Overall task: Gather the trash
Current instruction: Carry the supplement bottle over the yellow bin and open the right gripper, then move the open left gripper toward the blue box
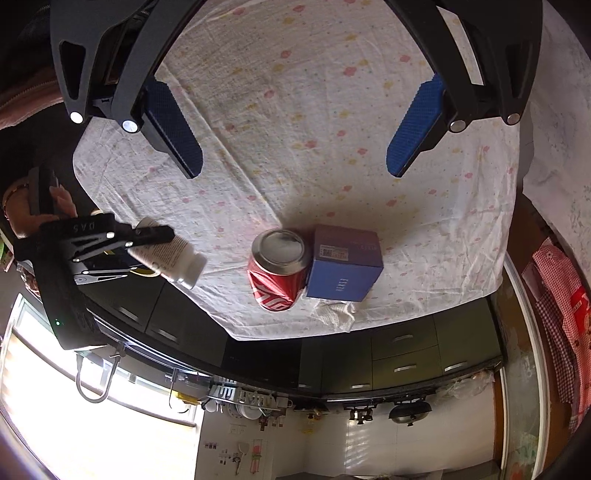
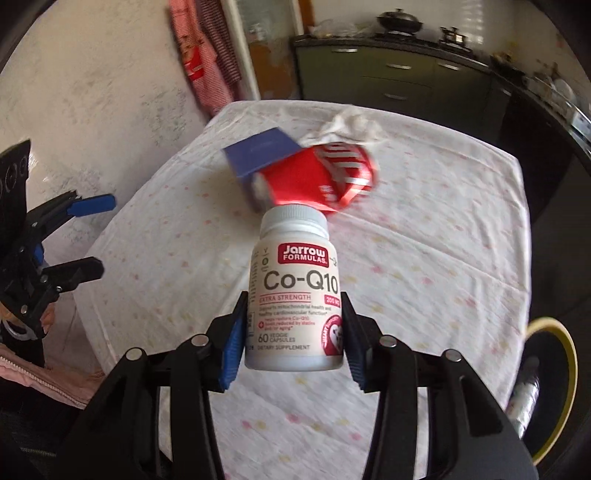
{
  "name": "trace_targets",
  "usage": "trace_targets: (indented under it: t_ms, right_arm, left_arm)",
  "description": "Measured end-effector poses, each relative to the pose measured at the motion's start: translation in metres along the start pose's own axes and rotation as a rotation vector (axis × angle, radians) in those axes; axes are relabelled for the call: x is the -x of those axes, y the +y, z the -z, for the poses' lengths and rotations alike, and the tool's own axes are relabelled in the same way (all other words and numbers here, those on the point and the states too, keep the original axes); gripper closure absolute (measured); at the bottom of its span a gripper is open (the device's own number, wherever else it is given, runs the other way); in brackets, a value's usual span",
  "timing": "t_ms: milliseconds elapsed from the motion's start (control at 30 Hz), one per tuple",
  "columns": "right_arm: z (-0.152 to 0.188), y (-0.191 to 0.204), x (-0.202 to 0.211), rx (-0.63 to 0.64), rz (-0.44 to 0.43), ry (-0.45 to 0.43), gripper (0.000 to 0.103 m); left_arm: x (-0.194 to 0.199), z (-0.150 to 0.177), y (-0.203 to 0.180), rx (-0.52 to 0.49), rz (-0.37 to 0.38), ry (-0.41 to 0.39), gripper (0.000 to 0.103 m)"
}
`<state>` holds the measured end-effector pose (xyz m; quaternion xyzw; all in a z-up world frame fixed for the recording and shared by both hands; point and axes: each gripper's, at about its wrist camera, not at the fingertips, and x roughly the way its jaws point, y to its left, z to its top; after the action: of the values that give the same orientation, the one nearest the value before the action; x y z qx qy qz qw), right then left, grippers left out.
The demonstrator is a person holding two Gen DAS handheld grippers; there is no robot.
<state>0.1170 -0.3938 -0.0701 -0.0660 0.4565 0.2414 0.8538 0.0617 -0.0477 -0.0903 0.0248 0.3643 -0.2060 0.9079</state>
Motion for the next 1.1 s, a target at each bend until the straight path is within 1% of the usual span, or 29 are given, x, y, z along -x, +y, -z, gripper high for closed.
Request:
trace_targets:
  t_ms: [100,167,233,267,367,467,533,600,633,767,900,1100]
  right_arm:
    - [0.020,-0.065,0.017,-0.142,0.147,-0.011,0.058]
    - [0.037,-0.110,0.024,-0.232,0.237,-0.001,0.058]
    - [0.051,-0.143,0.026,-0.293,0.309,0.023,0.058]
    - [0.058,-0.158,0.026,-0.321,0.328,0.035,0.058]
    - [0.072,-0.187,0.018,-0.374,0.342,0.058,0.058]
    - [0.074,-0.198,0.007,-0.395,0.329,0.066,0.058]
    - [0.072,-0.205,0.002,-0.420,0.344,0.068,0.058]
    - [0.070,-0.208,0.000,-0.429,0.381,0.058,0.052]
    - [0.069,-0.210,0.002,-0.431,0.397,0.051,0.045]
    - [0.067,-0.205,0.009,-0.440,0.397,0.018,0.045]
    - [0.070,-0.192,0.018,-0.417,0.413,0.002,0.044]
    - [0.071,-0.175,0.028,-0.401,0.394,-0.024,0.040]
  left_arm:
    - [-0.006,-0.007,-0.015,-0.032,0.019,0.000,0.005]
    - [-0.012,-0.011,-0.024,-0.045,0.033,0.005,0.005]
    - [-0.018,-0.014,-0.031,-0.055,0.048,0.012,0.005]
    - [-0.021,-0.016,-0.035,-0.062,0.055,0.018,0.005]
    - [-0.029,-0.020,-0.045,-0.078,0.061,0.028,0.005]
    - [-0.037,-0.023,-0.053,-0.091,0.068,0.039,0.005]
    - [-0.043,-0.024,-0.055,-0.096,0.070,0.049,0.005]
    - [-0.047,-0.025,-0.057,-0.099,0.068,0.059,0.005]
    - [-0.050,-0.025,-0.058,-0.103,0.063,0.064,0.005]
    - [-0.055,-0.026,-0.055,-0.113,0.048,0.070,0.005]
    - [-0.061,-0.027,-0.050,-0.115,0.035,0.078,0.005]
    - [-0.067,-0.029,-0.049,-0.137,0.021,0.087,0.005]
